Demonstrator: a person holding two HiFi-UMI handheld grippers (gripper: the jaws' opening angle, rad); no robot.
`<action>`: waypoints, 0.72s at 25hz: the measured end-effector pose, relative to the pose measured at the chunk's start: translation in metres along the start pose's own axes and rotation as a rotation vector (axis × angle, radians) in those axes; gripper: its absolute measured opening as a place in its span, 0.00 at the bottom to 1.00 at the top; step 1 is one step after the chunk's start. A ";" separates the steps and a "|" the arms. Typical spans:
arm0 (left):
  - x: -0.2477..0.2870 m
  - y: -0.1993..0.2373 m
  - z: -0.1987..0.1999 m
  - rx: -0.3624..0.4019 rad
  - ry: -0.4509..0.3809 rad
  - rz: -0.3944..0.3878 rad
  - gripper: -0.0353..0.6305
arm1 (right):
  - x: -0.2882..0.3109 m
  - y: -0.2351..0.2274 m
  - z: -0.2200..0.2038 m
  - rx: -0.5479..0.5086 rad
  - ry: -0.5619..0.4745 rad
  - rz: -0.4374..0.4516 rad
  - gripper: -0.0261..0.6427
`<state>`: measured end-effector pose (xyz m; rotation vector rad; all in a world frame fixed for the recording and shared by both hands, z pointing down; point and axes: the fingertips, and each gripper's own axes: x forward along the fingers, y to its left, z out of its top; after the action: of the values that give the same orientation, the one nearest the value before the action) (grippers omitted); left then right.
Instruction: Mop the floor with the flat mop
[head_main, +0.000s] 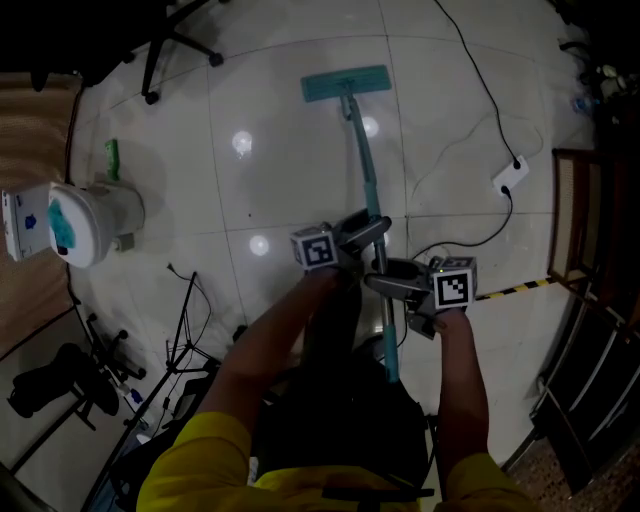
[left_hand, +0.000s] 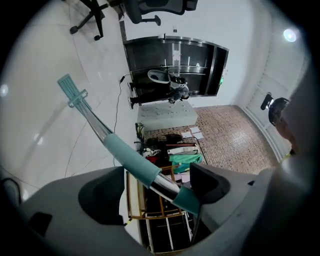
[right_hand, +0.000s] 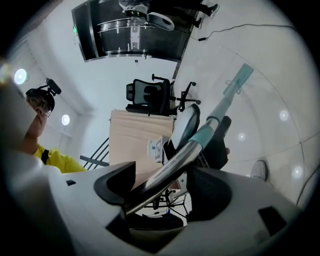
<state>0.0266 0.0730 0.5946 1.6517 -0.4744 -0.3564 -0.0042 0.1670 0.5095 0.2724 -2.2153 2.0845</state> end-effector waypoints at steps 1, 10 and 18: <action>0.005 0.002 0.014 -0.001 -0.005 0.002 0.64 | 0.004 0.000 0.015 -0.002 -0.009 0.003 0.53; 0.066 0.029 0.138 -0.009 0.029 -0.031 0.63 | 0.032 -0.022 0.151 -0.020 -0.061 -0.015 0.53; 0.066 0.013 0.158 0.013 0.086 -0.022 0.63 | 0.043 0.001 0.167 -0.051 -0.052 -0.003 0.55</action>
<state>0.0045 -0.0967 0.5887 1.6788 -0.3947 -0.2979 -0.0372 -0.0024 0.5053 0.3295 -2.2921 2.0393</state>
